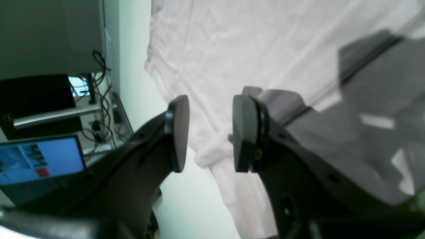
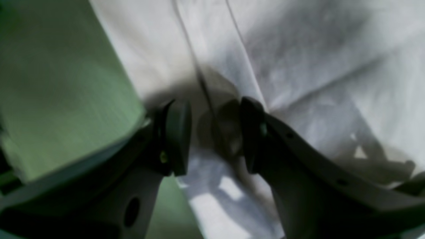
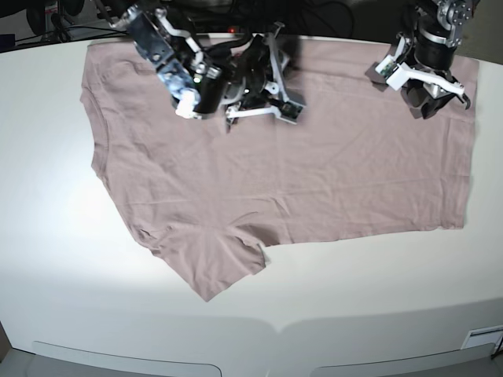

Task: Fold the T-shirt properly

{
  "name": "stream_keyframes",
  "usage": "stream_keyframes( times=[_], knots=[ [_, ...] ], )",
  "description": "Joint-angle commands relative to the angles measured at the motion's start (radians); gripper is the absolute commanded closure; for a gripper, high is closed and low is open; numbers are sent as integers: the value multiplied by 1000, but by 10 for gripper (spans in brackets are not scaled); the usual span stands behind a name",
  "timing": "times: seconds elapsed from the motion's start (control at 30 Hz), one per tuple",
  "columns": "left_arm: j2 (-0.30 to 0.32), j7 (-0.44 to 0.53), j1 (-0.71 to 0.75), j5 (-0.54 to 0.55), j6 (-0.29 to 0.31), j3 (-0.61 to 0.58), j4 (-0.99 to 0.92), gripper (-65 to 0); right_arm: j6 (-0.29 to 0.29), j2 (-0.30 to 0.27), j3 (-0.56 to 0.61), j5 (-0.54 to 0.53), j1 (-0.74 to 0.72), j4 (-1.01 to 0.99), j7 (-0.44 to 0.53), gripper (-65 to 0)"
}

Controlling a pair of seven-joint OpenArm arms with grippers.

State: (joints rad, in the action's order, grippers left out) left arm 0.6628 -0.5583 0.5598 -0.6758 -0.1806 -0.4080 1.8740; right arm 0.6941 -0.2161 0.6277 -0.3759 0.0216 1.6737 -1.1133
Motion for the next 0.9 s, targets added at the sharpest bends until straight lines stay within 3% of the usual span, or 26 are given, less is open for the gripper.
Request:
stream_keyframes(
  times=[0.0, 0.13, 0.33, 0.47, 0.57, 0.73, 0.87],
  knots=[
    [11, 5, 0, -12, -19, 2, 18, -215, 4, 0, 25, 14, -32, -13, 10, -254],
    [11, 5, 0, -12, -19, 2, 18, -215, 4, 5, 105, 113, -98, -74, 25, -254],
    [11, 5, 0, -12, -19, 2, 18, -215, 4, 8, 111, 262, -144, -74, 134, -254],
    [11, 5, 0, -13, -19, 2, 18, -215, -87, 8, 111, 378, -155, -74, 241, -255],
    [11, 4, 0, -12, -19, 2, 18, -215, -83, 9, 111, 353, -154, -74, 286, -255],
    [11, 14, 23, 66, -18, 2, 17, -215, -80, 9, 111, 301, -154, -74, 263, -254],
    [11, 119, 21, 181, -18, 2, -25, -215, -8, 9, 111, 218, -154, -74, 235, -255]
  ],
)
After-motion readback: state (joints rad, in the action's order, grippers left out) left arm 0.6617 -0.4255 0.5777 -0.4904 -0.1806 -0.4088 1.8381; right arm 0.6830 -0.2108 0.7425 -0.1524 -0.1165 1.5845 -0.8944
